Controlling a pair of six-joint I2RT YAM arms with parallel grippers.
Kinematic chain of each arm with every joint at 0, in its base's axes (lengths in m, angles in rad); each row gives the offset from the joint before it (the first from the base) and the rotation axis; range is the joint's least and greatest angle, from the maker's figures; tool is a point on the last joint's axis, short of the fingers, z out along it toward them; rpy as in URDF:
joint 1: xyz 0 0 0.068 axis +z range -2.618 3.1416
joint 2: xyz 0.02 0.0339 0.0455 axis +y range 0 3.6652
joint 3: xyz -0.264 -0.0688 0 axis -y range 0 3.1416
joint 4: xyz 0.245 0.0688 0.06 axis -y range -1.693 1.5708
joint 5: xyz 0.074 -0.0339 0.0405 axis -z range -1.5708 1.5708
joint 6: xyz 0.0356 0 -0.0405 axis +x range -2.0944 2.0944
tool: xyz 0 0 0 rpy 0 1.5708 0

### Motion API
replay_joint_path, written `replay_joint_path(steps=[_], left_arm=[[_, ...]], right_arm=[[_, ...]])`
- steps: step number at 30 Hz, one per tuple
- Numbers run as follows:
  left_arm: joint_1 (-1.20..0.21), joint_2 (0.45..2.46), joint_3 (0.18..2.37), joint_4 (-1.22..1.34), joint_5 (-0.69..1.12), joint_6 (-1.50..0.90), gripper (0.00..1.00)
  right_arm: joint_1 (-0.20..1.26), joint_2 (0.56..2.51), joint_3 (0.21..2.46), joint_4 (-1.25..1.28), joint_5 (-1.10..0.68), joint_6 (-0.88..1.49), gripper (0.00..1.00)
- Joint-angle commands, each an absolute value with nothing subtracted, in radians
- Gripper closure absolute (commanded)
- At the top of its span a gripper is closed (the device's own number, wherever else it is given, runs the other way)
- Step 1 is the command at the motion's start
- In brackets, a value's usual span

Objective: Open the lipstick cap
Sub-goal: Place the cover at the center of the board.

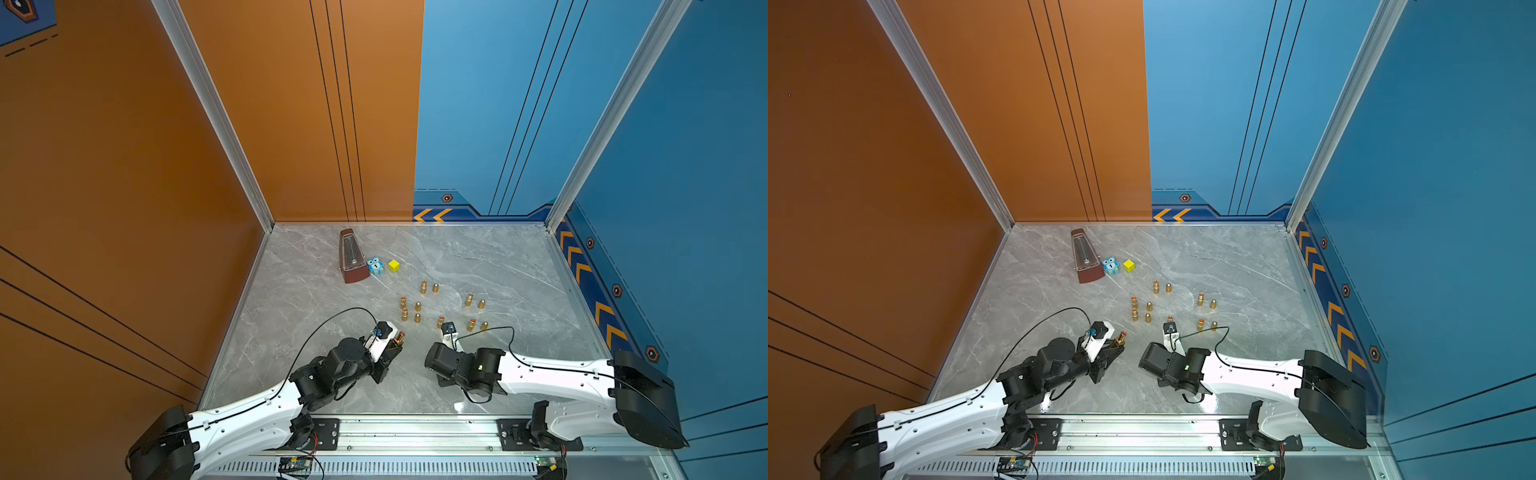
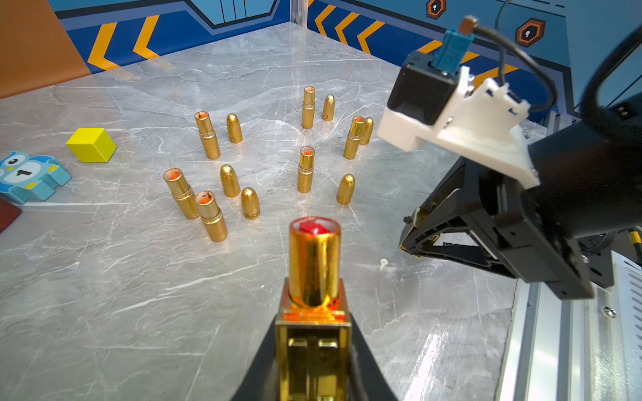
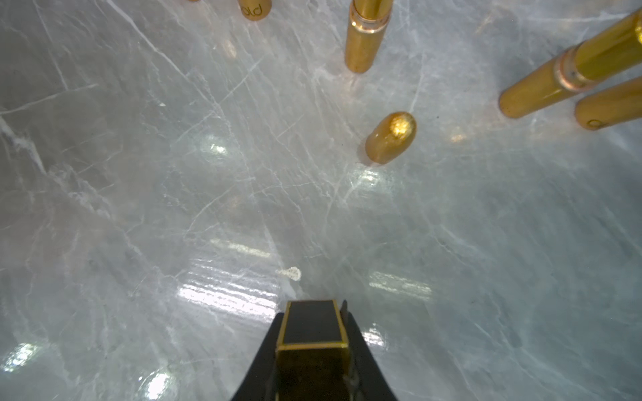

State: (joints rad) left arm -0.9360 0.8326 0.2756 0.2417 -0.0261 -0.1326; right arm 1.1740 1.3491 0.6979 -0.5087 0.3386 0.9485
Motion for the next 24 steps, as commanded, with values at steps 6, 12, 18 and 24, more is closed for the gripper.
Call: replay_joint_path(steps=[6,12,18,24], left_arm=[[-0.926,0.836,0.279,0.241,-0.04,-0.143,1.0],[-0.925,0.849,0.287,0.24,-0.034,-0.14,1.0],[-0.926,0.847,0.29,0.24,-0.026,-0.138,1.0],[-0.926,0.85,0.293,0.24,-0.008,-0.141,1.0]], right_arm=[[1.173,1.378,0.619,-0.425,0.395,1.012,0.77],[1.167,1.401,0.608,-0.405,0.374,1.015,0.71],[1.163,1.383,0.606,-0.413,0.365,1.019,0.59],[1.153,1.322,0.609,-0.46,0.356,1.028,0.49]])
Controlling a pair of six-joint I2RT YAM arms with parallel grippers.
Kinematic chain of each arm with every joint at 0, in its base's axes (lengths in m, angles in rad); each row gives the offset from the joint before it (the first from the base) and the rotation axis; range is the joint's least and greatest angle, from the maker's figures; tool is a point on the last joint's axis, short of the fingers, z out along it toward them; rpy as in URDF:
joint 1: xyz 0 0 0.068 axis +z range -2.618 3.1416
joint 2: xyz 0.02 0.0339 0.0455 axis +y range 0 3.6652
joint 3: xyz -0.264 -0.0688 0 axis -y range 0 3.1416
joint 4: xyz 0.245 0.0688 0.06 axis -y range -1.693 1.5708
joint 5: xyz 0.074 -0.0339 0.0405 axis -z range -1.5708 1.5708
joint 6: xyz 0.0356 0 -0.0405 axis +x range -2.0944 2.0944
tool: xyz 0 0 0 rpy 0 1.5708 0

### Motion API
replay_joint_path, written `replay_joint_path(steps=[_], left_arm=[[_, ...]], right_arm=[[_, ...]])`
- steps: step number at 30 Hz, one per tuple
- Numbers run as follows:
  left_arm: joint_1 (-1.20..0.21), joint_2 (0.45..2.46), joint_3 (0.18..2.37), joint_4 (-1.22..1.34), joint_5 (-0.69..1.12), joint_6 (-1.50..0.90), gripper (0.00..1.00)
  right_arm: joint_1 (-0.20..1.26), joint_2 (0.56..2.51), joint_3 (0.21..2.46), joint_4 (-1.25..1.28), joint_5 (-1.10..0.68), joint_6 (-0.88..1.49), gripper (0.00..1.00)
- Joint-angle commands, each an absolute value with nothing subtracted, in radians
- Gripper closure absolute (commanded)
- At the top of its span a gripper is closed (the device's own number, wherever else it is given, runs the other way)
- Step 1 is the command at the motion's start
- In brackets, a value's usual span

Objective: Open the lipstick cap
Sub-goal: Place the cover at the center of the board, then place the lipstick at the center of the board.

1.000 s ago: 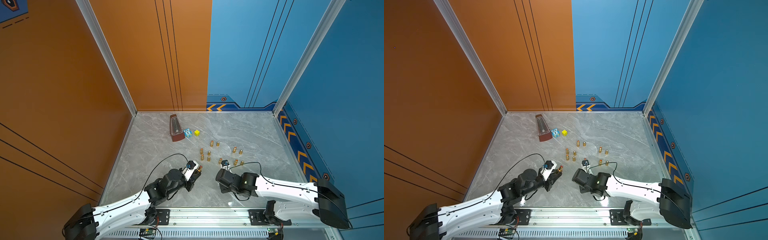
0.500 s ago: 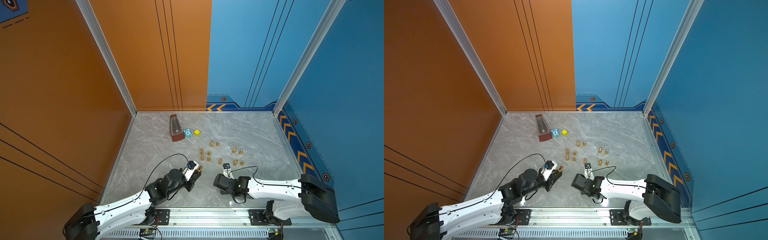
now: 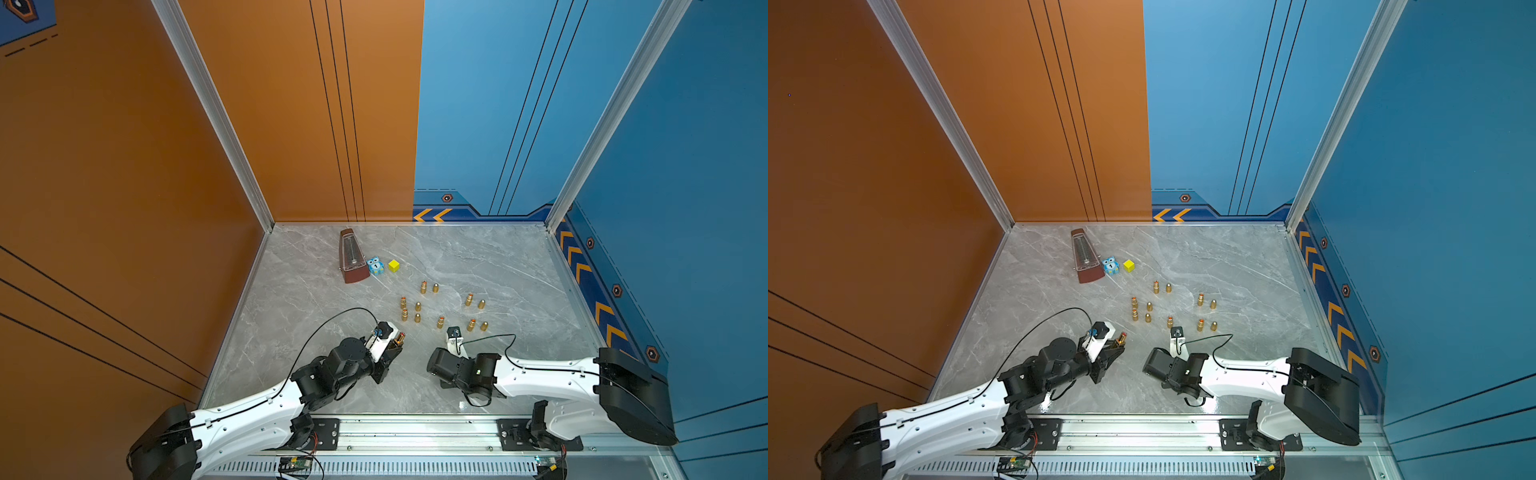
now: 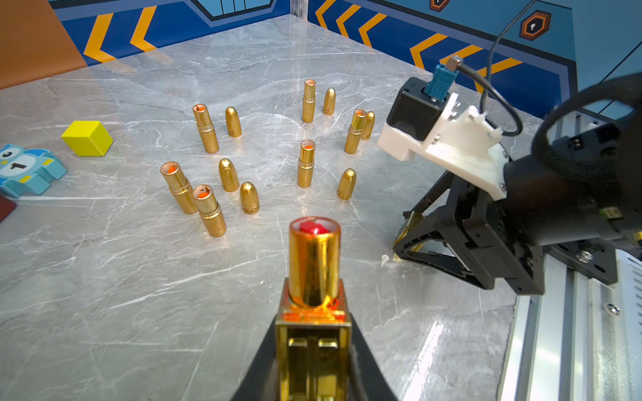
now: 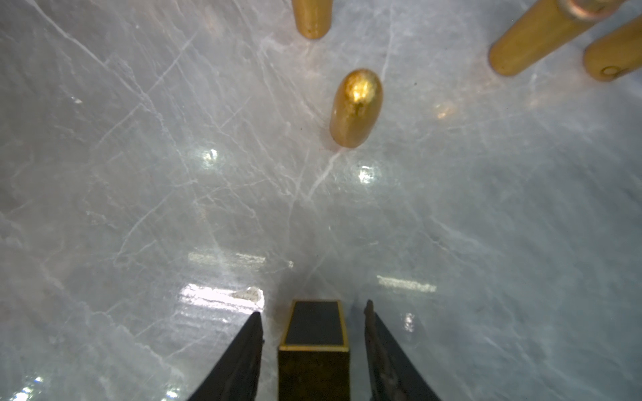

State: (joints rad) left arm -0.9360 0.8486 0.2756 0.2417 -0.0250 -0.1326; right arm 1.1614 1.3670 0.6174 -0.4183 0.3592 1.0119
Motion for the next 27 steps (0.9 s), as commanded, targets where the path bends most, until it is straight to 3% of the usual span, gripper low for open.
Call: replay_joint_path(steps=[1,9,16,27], left_arm=[[-0.926,0.851,0.295,0.24,-0.004,-0.139,1.0],[-0.935,0.896,0.328,0.241,0.038,-0.134,1.0],[-0.952,0.974,0.387,0.24,0.057,-0.113,1.0],[-0.986,1.057,0.446,0.252,0.095,-0.094,1.0]], right_arm=[[1.152,1.301,0.616,-0.482,0.364,1.027,0.48],[1.063,1.122,0.68,-0.618,0.279,0.959,0.38],[0.9,1.033,0.779,-0.62,-0.092,0.814,0.31],[0.882,1.138,0.887,-0.489,-0.379,0.799,0.23]])
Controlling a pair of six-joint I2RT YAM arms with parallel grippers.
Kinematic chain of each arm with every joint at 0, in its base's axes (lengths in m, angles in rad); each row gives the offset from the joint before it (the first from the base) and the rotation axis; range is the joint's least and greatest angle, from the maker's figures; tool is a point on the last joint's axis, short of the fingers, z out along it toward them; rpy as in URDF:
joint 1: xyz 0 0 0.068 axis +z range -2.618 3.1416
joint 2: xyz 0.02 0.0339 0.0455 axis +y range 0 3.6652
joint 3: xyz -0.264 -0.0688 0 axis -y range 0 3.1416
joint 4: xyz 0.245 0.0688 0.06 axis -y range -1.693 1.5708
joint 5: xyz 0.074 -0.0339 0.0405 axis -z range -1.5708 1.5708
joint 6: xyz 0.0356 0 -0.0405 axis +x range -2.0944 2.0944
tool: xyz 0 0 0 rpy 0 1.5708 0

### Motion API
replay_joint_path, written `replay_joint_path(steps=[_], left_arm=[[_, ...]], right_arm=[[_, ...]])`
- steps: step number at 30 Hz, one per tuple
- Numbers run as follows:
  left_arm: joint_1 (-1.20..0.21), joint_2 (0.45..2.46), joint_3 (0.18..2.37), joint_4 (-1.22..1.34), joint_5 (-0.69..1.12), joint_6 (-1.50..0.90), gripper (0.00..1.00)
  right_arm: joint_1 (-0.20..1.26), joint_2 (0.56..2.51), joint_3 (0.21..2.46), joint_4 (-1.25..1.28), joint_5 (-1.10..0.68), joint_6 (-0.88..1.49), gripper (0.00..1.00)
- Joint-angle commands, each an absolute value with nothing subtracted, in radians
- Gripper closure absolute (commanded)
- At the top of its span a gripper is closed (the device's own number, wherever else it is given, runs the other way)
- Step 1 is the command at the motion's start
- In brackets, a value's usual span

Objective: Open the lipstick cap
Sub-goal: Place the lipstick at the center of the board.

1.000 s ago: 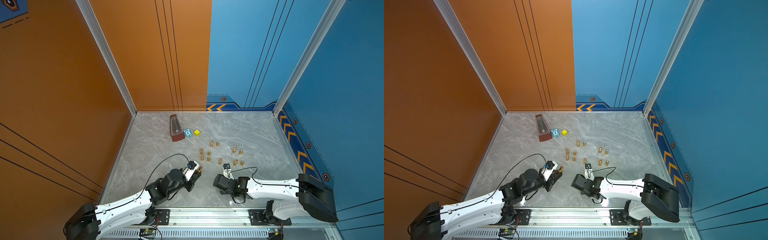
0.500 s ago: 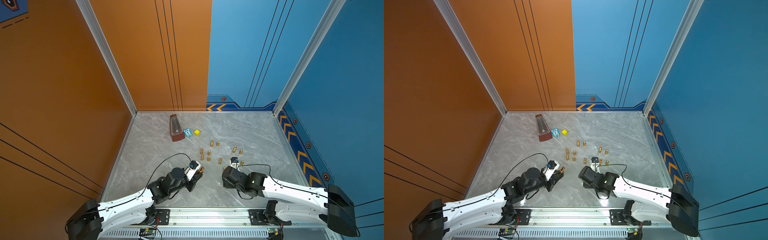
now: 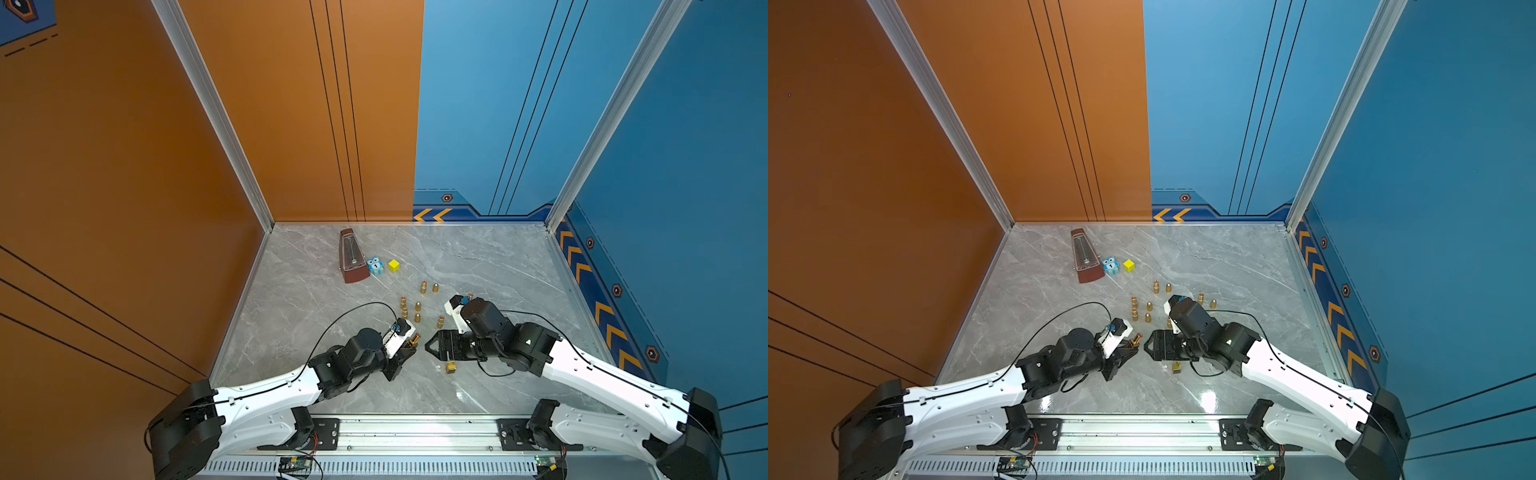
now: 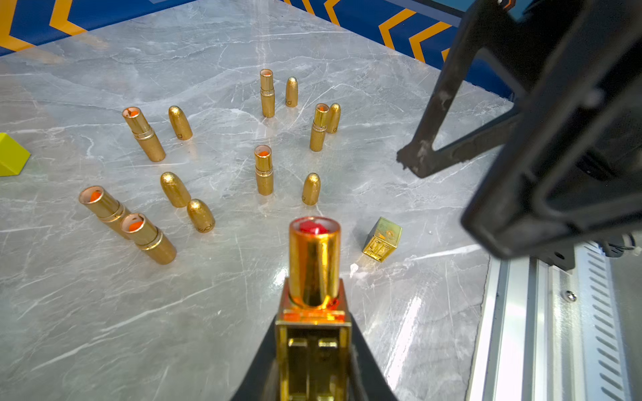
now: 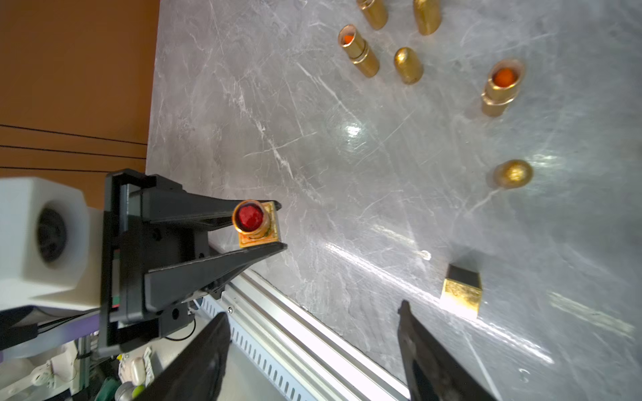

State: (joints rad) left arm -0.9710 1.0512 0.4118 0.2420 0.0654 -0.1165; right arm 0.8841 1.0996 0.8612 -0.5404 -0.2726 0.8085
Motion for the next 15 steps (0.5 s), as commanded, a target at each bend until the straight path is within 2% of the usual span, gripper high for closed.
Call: replay_joint_path(steps=[1,8,15], left_arm=[[-0.99,1.057,0.448,0.253,0.097,-0.095,1.0],[-1.008,1.054,0.454,0.253,0.097,-0.084,1.0],[-1.02,1.051,0.462,0.253,0.093,-0.074,1.0]], right_arm=[[0.882,1.149,0.889,-0.476,-0.382,0.806,0.23],[0.882,1.218,0.915,-0.445,-0.366,0.816,0.33],[0.886,1.242,0.89,-0.382,-0.38,0.836,0.49]])
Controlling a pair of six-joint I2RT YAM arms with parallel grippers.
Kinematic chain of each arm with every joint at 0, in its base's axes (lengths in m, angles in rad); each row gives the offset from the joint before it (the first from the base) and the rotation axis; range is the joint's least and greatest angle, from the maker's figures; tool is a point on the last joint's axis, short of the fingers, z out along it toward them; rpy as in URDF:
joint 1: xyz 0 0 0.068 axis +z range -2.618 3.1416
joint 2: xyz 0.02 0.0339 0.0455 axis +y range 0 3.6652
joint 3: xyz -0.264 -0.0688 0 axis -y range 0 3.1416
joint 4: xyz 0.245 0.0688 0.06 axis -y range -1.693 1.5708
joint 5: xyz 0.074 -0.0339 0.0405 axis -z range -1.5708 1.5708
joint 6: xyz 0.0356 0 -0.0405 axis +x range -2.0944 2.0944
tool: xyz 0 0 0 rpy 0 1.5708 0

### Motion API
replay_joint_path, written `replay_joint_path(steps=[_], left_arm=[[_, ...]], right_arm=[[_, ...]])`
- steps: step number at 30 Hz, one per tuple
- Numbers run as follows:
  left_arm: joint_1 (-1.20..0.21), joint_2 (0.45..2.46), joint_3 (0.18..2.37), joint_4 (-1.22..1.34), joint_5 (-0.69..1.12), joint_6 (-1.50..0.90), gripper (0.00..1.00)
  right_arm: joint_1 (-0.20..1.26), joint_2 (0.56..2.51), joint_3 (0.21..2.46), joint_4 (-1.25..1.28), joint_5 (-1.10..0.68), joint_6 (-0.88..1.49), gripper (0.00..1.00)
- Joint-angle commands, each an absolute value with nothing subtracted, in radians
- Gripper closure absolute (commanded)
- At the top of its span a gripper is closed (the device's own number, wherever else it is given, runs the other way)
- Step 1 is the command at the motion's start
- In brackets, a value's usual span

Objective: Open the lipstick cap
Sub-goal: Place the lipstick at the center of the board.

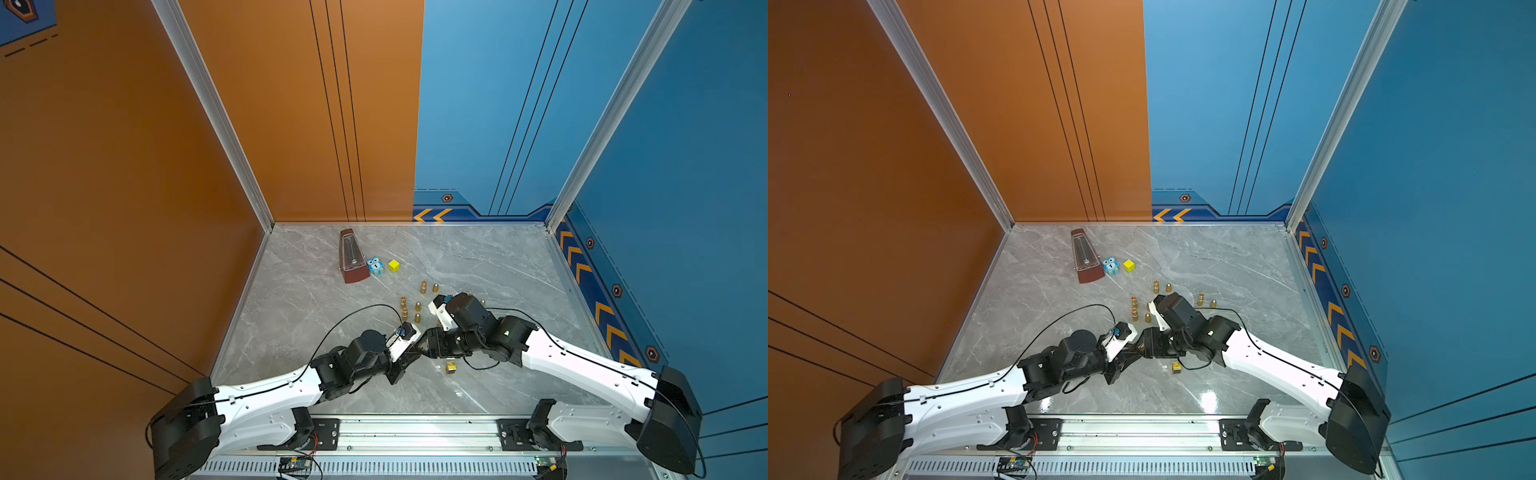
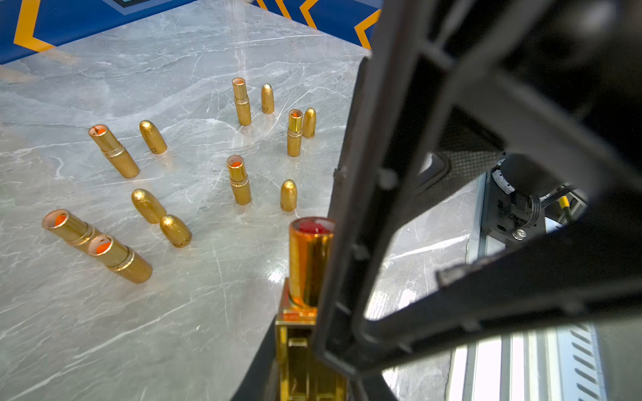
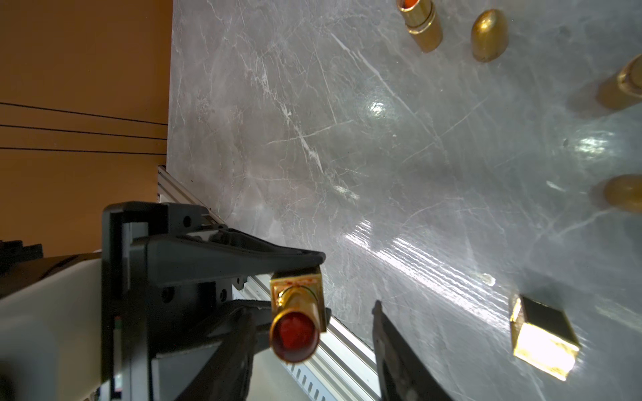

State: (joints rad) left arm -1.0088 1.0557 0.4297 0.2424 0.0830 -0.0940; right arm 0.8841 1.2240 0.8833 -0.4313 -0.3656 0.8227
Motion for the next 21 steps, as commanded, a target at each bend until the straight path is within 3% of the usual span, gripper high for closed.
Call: replay_joint_path(steps=[1,13,21], left_arm=[[-1.02,1.051,0.464,0.253,0.093,-0.074,1.0],[-1.025,1.048,0.471,0.263,0.074,-0.068,1.0],[-1.026,1.043,0.463,0.263,0.05,-0.069,1.0]], right_arm=[[0.887,1.247,0.886,-0.371,-0.389,0.839,0.5],[0.91,1.28,0.877,-0.365,-0.376,0.836,0.71],[0.919,1.267,0.886,-0.402,-0.313,0.829,0.76]])
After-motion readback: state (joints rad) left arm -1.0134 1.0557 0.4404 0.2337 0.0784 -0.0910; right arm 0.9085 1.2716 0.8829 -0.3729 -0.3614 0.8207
